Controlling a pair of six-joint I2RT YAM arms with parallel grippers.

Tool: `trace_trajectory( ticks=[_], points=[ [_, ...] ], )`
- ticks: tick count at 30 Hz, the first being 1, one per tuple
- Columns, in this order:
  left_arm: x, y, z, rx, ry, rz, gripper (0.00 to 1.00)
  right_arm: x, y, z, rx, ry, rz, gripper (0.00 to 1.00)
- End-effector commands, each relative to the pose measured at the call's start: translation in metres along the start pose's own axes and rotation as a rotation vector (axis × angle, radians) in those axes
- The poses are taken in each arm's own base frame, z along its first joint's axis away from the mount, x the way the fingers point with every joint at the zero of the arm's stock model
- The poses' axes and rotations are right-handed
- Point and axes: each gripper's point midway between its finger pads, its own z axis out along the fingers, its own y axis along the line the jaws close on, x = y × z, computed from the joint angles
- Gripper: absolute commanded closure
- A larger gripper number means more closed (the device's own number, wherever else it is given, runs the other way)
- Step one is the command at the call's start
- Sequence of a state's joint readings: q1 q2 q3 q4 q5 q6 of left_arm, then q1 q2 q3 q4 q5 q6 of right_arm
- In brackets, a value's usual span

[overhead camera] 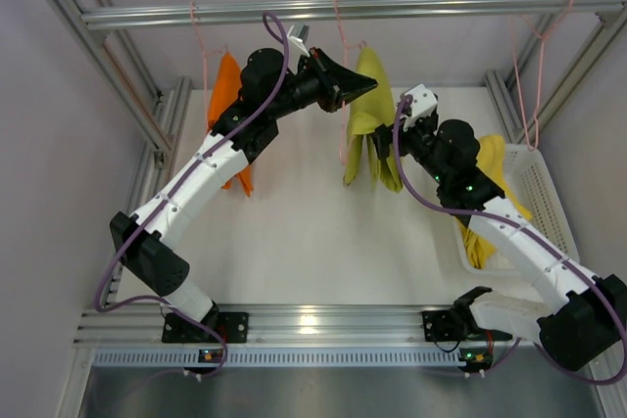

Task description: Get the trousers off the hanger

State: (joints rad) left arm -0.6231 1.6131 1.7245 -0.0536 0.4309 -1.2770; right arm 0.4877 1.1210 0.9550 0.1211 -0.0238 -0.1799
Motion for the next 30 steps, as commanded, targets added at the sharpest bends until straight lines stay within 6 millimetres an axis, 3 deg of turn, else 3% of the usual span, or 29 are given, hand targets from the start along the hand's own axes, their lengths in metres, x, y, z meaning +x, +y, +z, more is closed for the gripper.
trace_trajectory(
  ticks=[1,30],
  points=[
    [-0.013,-0.107,-0.033,0.306,-0.072,0.185,1.00,0.005,-0.020,-0.005,0.062,0.023,-0.025,0.10],
    [-0.014,-0.109,-0.032,0.315,-0.072,0.184,1.00,0.013,-0.031,-0.012,0.041,0.052,-0.062,0.10]
  ],
)
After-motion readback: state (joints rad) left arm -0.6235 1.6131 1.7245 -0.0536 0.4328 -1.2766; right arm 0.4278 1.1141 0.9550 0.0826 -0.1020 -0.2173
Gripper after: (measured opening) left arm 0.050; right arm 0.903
